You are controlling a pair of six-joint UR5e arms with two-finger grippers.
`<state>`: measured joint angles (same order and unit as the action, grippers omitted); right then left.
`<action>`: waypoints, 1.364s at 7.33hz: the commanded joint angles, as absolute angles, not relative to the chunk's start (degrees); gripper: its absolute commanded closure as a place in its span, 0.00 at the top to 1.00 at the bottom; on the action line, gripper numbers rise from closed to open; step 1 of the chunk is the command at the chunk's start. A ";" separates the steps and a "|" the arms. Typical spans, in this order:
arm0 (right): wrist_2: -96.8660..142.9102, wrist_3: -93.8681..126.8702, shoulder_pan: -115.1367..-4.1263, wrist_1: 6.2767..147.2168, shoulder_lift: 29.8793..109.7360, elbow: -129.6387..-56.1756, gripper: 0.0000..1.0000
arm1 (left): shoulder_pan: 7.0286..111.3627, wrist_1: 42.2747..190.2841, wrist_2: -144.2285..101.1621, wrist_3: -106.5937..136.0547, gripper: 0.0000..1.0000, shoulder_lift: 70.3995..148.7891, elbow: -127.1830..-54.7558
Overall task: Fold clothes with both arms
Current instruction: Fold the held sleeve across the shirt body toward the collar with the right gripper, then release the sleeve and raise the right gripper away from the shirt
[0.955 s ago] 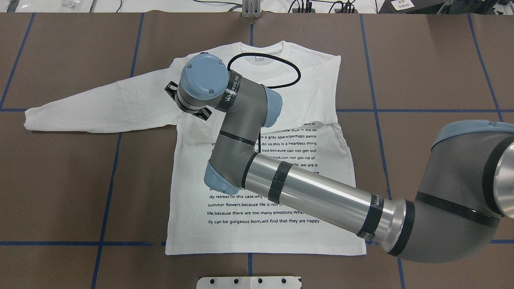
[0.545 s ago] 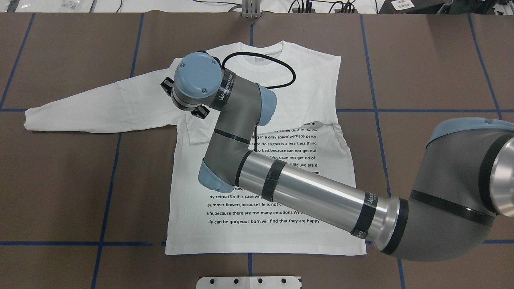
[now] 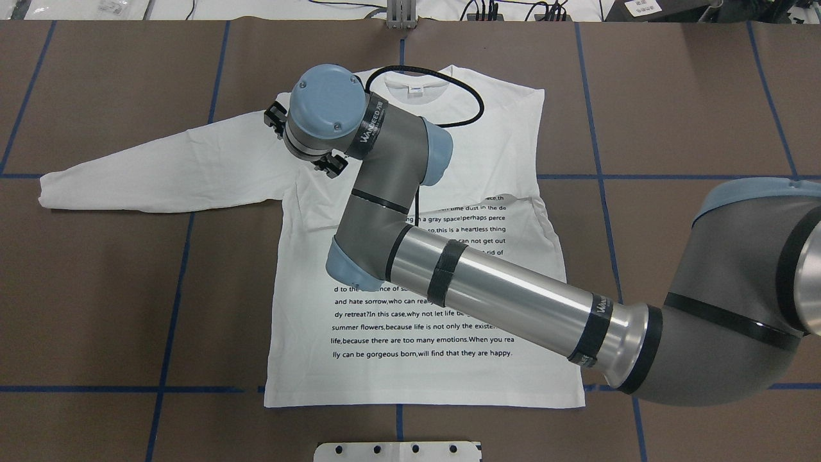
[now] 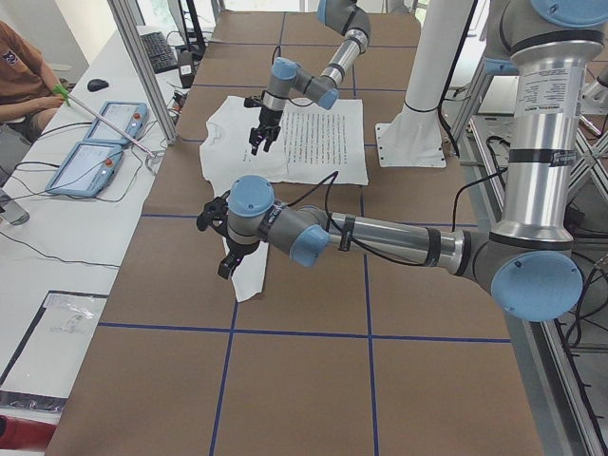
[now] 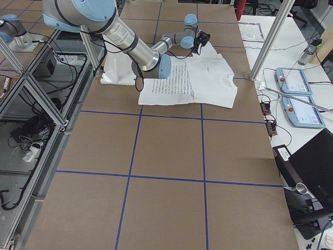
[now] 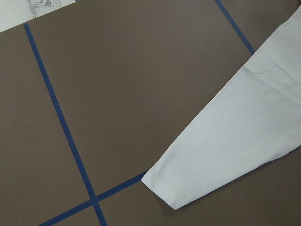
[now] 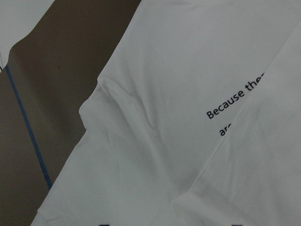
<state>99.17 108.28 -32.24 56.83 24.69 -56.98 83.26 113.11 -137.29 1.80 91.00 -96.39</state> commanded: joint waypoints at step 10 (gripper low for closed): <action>133.15 61.45 -65.12 58.89 73.03 -85.96 0.99 | 70.07 122.85 -136.93 22.72 0.93 104.05 -67.44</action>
<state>132.30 63.78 -63.73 59.10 71.24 -85.90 72.55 119.85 -136.95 18.75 101.94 -72.00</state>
